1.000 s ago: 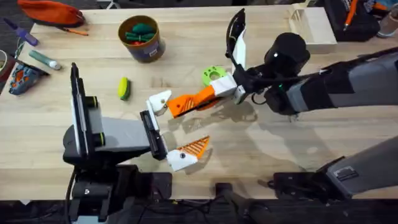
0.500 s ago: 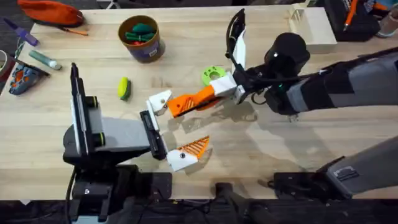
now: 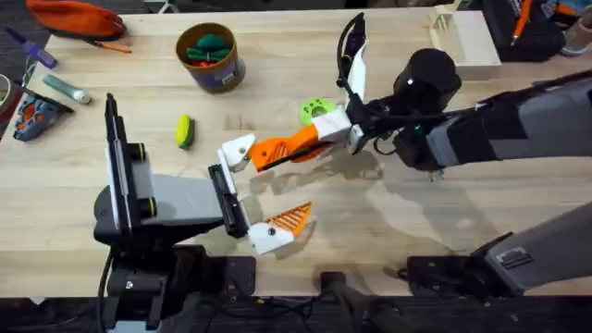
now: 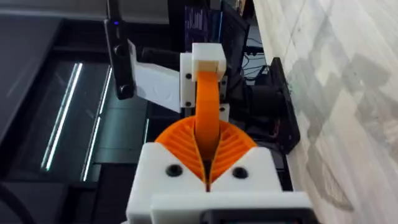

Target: Pick up the gripper from the table and insert it into the empty holder that is missing its gripper. Then pick up a screw, insert it into the mounting hole, and use the screwdriver to tighten it. Finally, clean up the table by picking up the vegetable and placing it into the bucket.

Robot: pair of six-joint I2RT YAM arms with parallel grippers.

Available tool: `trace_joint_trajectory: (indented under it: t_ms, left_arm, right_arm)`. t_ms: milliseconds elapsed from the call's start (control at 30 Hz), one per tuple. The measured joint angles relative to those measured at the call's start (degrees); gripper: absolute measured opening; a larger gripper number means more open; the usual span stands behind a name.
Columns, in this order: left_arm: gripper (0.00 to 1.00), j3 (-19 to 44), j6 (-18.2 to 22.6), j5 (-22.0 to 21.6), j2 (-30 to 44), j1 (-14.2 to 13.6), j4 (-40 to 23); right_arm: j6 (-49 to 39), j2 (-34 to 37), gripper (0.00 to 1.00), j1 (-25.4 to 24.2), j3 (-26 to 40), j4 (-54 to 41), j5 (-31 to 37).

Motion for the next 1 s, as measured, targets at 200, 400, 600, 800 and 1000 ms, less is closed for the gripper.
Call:
trace_joint_trajectory:
  t_ms: [200,400,600,800,1000]
  left_arm:
    - [0.987,0.0,0.0,0.0,0.0,0.0,0.0]
    - [0.987,0.0,0.0,0.0,0.0,0.0,0.0]
    - [0.988,0.0,0.0,0.0,0.0,0.0,0.0]
    - [0.986,0.0,0.0,0.0,0.0,0.0,0.0]
    - [0.987,0.0,0.0,0.0,0.0,0.0,0.0]
  right_arm:
    - [-0.4,0.0,0.009,0.6,0.0,0.0,0.4]
    - [-1.0,0.0,0.009,1.1,0.0,0.0,1.2]
    - [-2.4,0.0,0.009,1.1,0.0,0.0,2.1]
    - [-3.8,0.0,0.009,1.1,0.0,-0.1,2.7]
    - [-4.5,0.0,0.009,1.1,0.0,-0.1,3.0]
